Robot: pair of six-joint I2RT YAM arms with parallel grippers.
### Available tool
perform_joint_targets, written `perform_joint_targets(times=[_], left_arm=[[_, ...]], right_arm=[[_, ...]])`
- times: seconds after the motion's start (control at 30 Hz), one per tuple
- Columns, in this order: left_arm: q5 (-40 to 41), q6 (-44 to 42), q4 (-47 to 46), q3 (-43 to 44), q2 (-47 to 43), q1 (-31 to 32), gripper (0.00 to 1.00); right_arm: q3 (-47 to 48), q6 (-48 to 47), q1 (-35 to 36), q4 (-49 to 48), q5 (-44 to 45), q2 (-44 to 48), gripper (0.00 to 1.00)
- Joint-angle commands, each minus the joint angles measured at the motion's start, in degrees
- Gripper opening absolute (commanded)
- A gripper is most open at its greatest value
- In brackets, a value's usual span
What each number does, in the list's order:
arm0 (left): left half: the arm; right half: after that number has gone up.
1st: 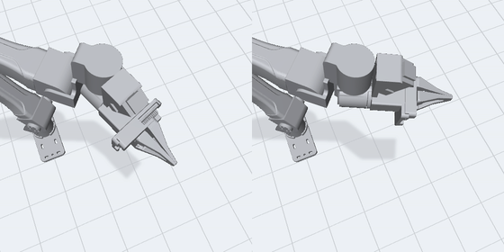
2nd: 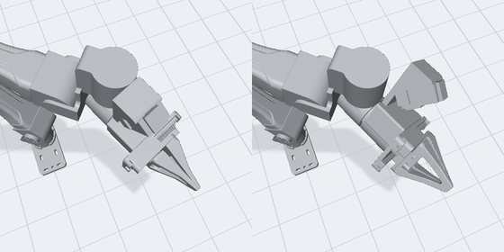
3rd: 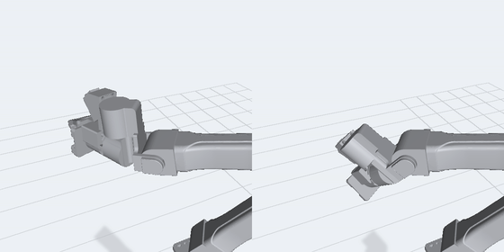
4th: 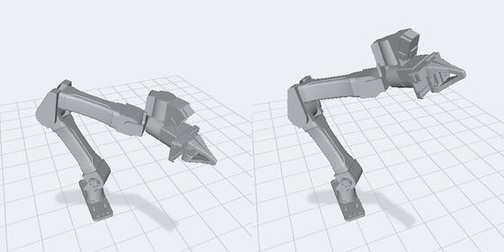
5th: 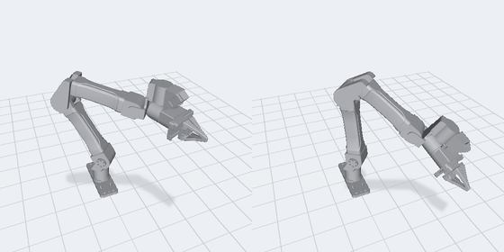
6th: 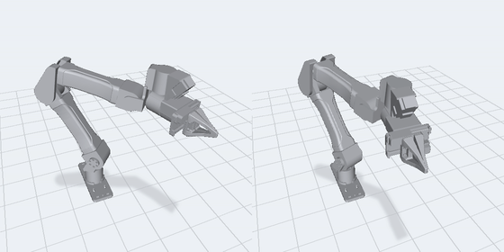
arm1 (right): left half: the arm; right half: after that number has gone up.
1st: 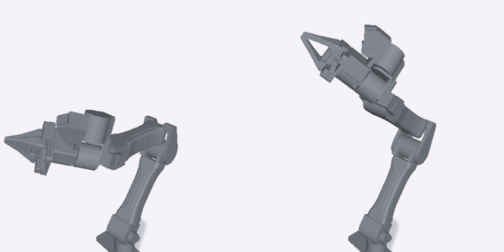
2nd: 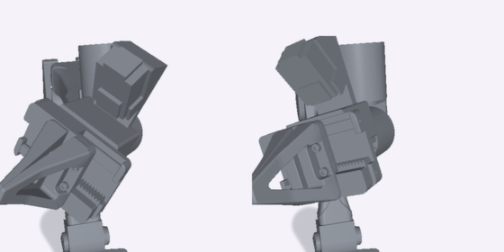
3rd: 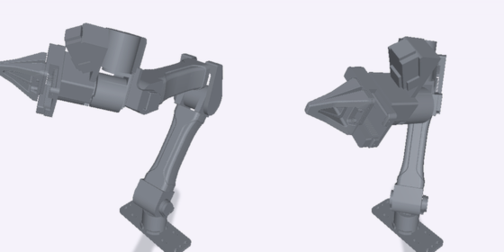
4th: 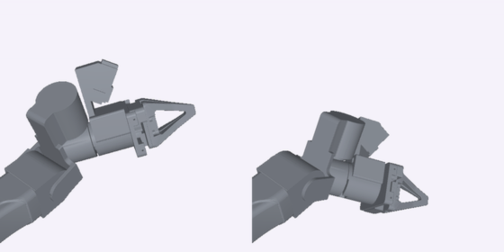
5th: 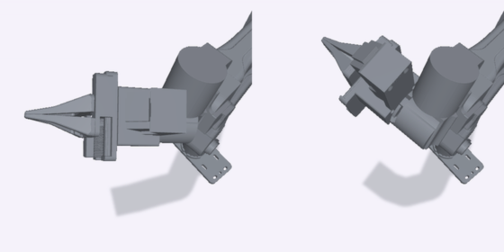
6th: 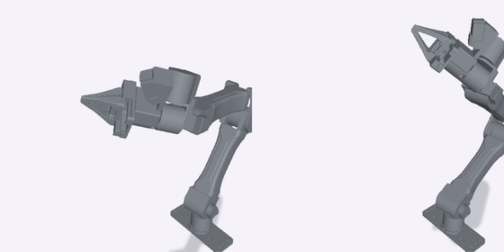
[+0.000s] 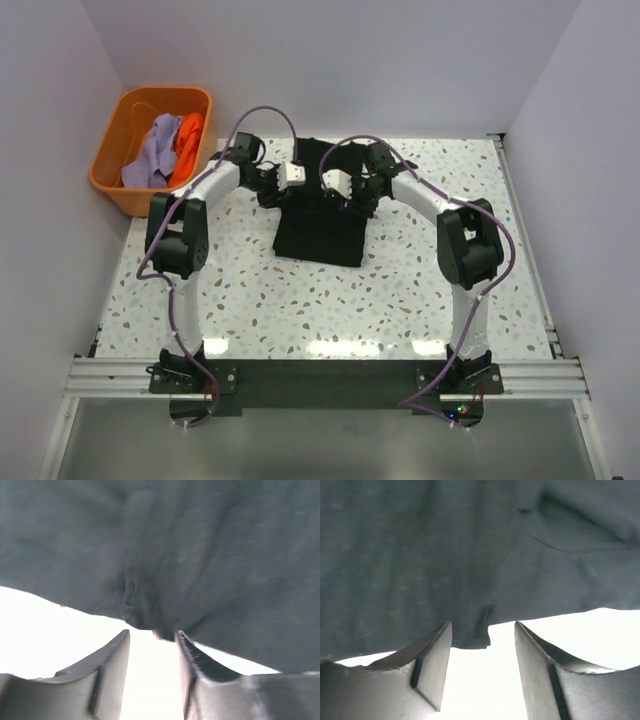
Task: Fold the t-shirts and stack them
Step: Fold the tshirt
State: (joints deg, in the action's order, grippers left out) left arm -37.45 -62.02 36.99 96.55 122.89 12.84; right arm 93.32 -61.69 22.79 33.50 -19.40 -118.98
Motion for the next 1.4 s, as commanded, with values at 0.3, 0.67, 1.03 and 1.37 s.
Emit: perform_joint_targets(times=[0.3,0.67,1.03,1.37], left_arm=[[-6.13,9.99,-4.82,-14.60,-17.59,-5.37,0.56],[-5.00,26.38,-12.20,-15.53,-13.75,-2.03,0.56],[-19.41,32.56,-2.19,-19.19,-12.76,-2.12,0.53],[-14.58,47.16,-10.10,-31.25,-7.58,-5.28,0.49]], right_arm=[[-4.70,18.44,-0.64,4.29,-3.53,15.08,0.49],[-5.78,38.65,1.73,3.95,-6.52,11.40,0.29],[-10.87,52.46,5.25,-0.18,-14.87,9.47,0.27],[-18.96,47.90,4.29,-2.12,-9.96,3.23,0.25]])
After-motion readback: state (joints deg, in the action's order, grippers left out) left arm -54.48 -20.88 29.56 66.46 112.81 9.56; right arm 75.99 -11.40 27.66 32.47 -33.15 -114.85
